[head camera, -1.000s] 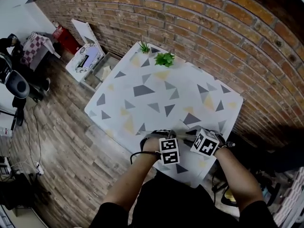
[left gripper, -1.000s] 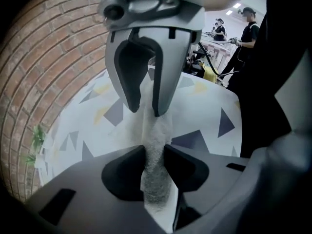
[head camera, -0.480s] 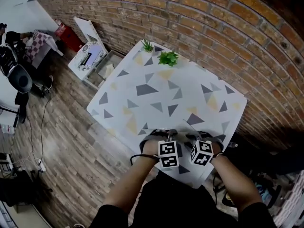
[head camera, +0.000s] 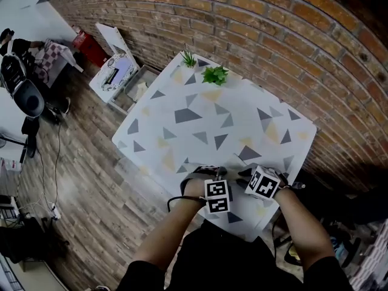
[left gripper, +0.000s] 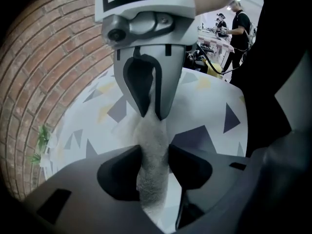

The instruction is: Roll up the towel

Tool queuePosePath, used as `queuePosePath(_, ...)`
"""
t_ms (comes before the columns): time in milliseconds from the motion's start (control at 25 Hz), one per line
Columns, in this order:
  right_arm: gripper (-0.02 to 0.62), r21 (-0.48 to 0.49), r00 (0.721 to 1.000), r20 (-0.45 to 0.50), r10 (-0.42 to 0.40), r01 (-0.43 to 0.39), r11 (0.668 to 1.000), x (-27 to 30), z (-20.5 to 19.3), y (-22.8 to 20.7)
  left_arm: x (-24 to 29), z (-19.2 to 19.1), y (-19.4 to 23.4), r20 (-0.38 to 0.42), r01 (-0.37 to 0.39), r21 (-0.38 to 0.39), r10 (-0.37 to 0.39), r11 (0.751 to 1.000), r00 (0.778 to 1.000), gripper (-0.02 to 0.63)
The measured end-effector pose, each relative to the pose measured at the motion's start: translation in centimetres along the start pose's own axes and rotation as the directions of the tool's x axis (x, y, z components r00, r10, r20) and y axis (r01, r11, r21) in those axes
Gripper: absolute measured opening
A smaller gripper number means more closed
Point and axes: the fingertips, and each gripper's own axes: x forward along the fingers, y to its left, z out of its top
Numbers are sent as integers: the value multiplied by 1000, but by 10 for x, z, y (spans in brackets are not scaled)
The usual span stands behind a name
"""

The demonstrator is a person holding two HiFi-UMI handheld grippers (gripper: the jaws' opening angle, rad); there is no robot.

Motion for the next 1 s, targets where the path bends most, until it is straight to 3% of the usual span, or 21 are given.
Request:
queuePosePath(160, 168, -128, 992, 4, -125, 124, 984, -7, 3, -2, 2, 1, 7, 2, 57, -35, -57, 998, 998, 135)
queuePosePath(280, 192, -177, 985, -5, -171, 168, 970, -5, -1, 0, 0, 0, 13, 9, 107, -79, -106, 991, 994, 123)
queuePosePath(440, 153, -141, 981, -11, -196, 192, 971, 2, -7, -9, -3, 1, 26, -5, 13, -49, -13, 999, 1000, 174)
queuePosePath(520, 115, -91, 988, 2, -153, 152, 984, 3, -7, -10, -6, 4, 29, 0, -53, -23, 53, 998, 999, 217)
queuePosePath(680, 100, 72, 998, 58, -30, 26, 997, -1, -6, -14, -12, 10, 24, 34, -142, -11, 143, 990, 989, 227)
queuePosePath(880, 97, 204, 989, 120, 86, -109, 973, -6, -9, -16, -3, 10, 19, 17, -137, -27, 137, 990, 990, 227)
queuePosePath(960, 99, 221, 987, 130, 98, -125, 967, -9, -9, -15, 2, 9, 19, 3, -123, -48, 123, 991, 992, 212)
queuePosePath(1000, 104, 204, 989, 122, 85, -109, 973, -11, -9, -15, 4, 9, 18, -1, -105, -61, 105, 993, 994, 171)
